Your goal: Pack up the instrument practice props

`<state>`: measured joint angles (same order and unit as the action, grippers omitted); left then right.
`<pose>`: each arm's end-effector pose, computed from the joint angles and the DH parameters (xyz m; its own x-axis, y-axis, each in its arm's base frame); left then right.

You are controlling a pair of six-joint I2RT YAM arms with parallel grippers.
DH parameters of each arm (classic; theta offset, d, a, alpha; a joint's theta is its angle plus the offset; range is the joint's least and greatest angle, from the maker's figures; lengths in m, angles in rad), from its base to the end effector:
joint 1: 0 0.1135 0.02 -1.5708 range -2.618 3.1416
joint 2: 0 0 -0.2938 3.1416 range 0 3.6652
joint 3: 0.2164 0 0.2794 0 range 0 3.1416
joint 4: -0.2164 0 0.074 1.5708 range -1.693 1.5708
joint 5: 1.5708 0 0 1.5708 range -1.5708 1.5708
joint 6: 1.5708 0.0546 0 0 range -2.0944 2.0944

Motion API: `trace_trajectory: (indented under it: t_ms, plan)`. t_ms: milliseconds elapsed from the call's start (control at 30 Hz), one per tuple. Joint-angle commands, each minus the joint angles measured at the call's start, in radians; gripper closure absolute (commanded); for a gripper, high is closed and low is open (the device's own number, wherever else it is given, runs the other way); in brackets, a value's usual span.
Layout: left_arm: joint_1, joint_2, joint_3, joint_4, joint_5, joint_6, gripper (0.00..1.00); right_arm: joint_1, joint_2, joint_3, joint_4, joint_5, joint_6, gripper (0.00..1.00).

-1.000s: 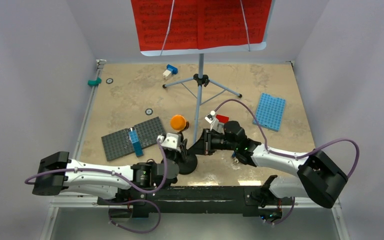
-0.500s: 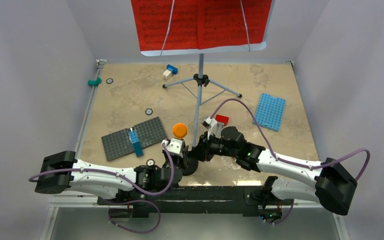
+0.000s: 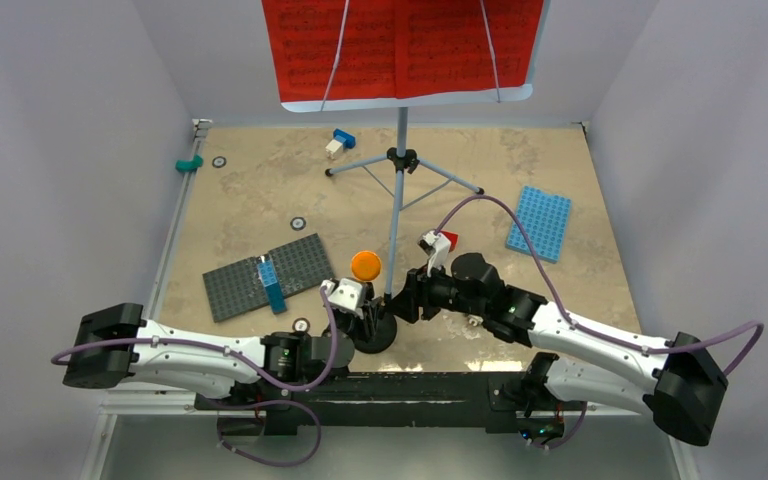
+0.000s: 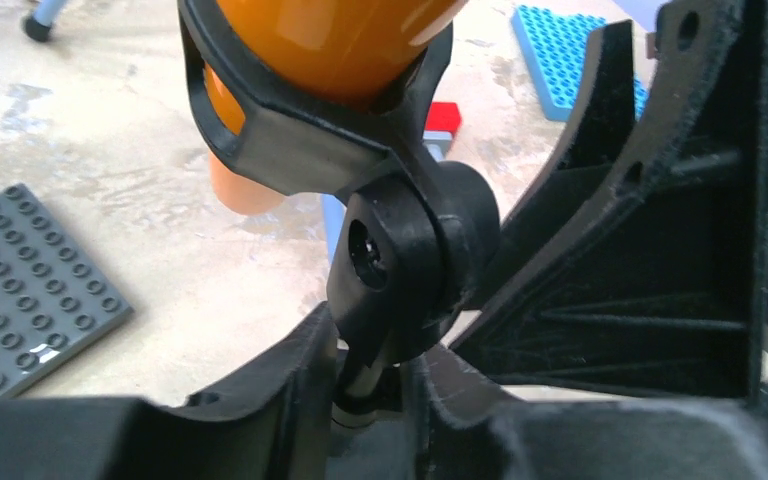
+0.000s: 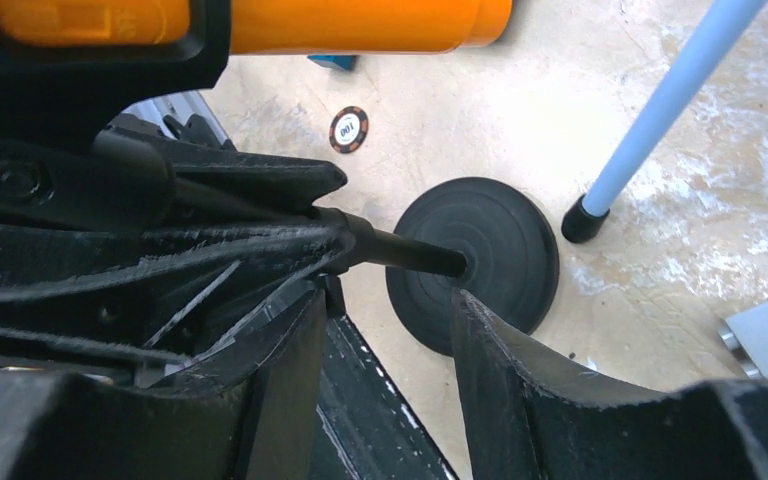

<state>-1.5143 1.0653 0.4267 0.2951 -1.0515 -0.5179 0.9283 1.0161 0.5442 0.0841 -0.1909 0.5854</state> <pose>0.0602 -0.2247 0.2220 -0.2390 -0.1258 -0.9629 0.3810 0.8999 -0.2121 0.1437 0.2093 0.2444 -0.6813 -0.0050 -0.7320 -0.6177 0.5404 0.5713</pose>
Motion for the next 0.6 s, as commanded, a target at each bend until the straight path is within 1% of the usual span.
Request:
trace_trajectory:
  t_ms: [0, 100, 267, 500, 567]
  plan:
    - [-0.036, -0.007, -0.029, -0.075, 0.164, -0.026, 0.62, -0.017, -0.019, 0.027, -0.065, 0.090, -0.006, 0.49]
    - [-0.036, -0.024, -0.013, -0.075, 0.167, 0.000, 0.55, -0.017, -0.018, 0.027, -0.064, 0.093, -0.003, 0.48]
    - [-0.036, -0.054, -0.008, -0.079, 0.160, 0.007, 0.46, -0.017, -0.018, 0.027, -0.063, 0.092, -0.001, 0.48]
    - [-0.035, -0.161, -0.008, -0.091, 0.150, 0.012, 0.29, -0.017, -0.033, 0.029, -0.081, 0.103, -0.004, 0.48]
    - [-0.035, -0.188, -0.006, -0.104, 0.138, 0.018, 0.26, -0.016, -0.038, 0.031, -0.081, 0.103, -0.005, 0.48]
